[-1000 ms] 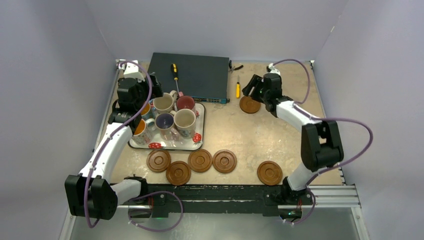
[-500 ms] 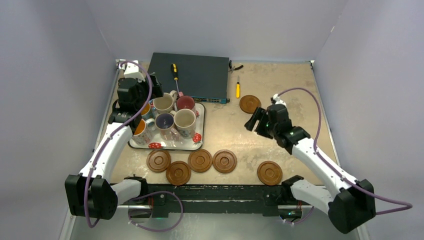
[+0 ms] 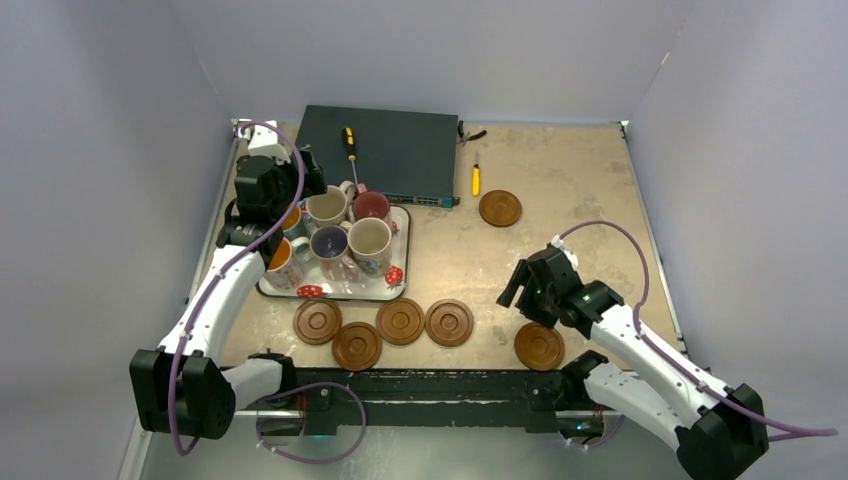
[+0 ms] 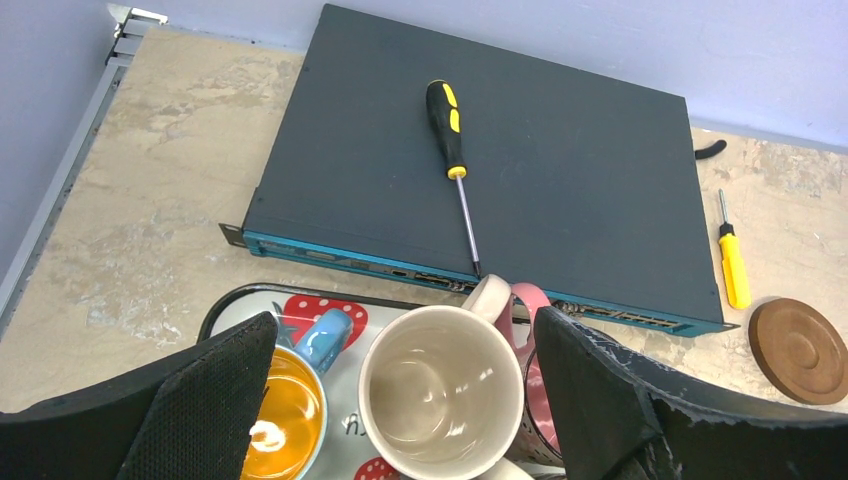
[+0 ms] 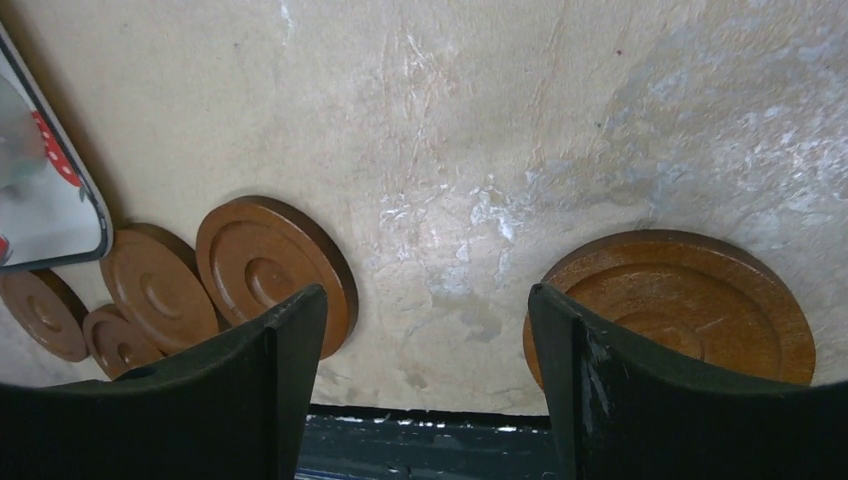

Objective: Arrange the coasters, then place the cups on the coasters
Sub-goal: Move the coaster to the center of the board.

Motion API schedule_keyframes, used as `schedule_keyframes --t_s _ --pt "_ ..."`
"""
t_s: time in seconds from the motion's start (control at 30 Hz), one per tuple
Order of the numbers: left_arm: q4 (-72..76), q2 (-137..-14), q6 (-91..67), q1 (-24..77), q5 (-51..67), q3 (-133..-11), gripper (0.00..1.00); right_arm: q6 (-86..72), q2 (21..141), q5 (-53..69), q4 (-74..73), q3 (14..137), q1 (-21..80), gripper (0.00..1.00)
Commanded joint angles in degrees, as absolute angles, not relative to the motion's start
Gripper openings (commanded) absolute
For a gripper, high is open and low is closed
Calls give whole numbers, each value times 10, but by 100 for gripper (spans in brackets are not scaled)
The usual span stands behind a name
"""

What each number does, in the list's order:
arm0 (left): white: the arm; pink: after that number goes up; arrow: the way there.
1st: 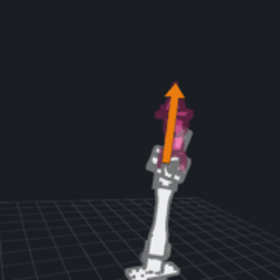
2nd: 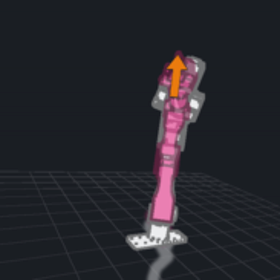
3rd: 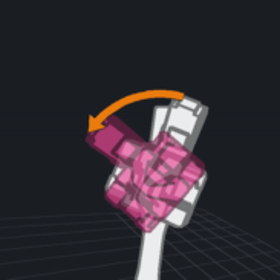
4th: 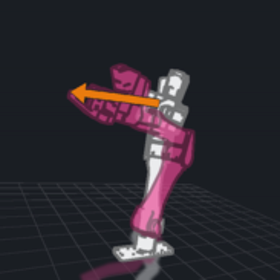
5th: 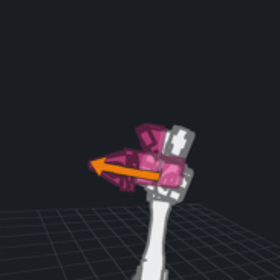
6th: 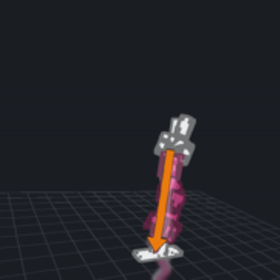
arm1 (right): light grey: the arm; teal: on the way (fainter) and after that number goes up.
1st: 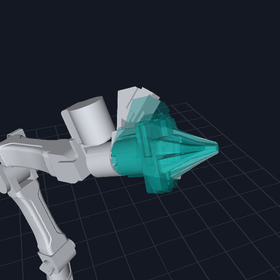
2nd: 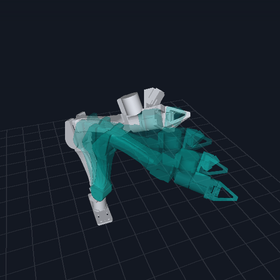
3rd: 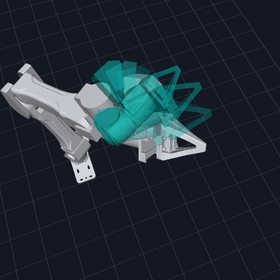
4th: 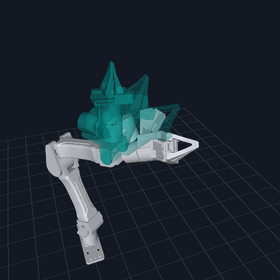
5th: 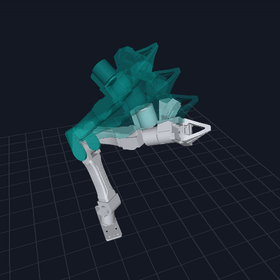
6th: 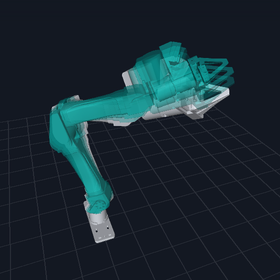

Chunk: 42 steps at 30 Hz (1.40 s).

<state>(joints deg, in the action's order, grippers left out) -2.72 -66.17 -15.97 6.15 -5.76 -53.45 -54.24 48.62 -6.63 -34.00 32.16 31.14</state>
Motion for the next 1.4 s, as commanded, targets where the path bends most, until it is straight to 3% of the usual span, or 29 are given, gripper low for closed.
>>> schedule_keyframes --t_s 0.0,0.27,0.87,1.07,1.17,1.37 --pt "-20 -656 -173 64 -49 -540 94 -584 510 -64 -355 302 328 78" --pt "-18 -651 -184 69 -32 -540 94 -621 536 -80 -356 303 357 87" --pt "-33 -645 -175 99 -50 -550 94 -668 585 -146 -332 298 390 88" --pt "-28 -646 -174 100 -53 -547 94 -646 559 -157 -197 278 390 81" --pt "-29 -651 -170 100 -64 -545 94 -645 594 -166 -151 277 390 74" --pt "-24 -655 -169 100 -69 -539 94 -596 686 -210 -105 336 390 69"
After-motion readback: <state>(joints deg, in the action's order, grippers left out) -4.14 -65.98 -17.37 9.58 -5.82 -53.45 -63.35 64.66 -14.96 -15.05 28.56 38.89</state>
